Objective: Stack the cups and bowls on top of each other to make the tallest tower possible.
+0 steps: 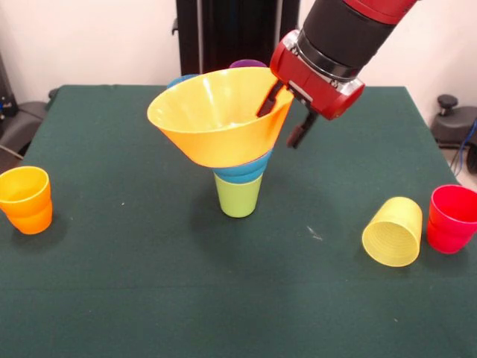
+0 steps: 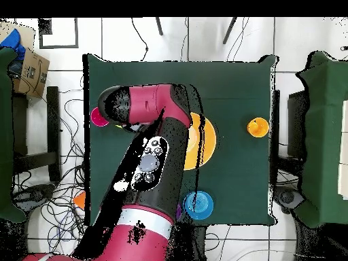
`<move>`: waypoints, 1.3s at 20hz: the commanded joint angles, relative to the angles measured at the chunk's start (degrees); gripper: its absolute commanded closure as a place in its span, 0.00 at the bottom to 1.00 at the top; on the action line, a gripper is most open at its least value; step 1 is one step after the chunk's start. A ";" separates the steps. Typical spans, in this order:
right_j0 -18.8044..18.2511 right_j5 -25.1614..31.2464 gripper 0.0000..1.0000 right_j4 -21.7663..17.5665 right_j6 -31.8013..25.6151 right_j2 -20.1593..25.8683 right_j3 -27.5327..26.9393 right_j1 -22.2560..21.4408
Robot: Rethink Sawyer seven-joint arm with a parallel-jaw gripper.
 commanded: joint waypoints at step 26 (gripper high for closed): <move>0.43 1.40 0.00 -0.73 4.16 3.43 0.66 3.95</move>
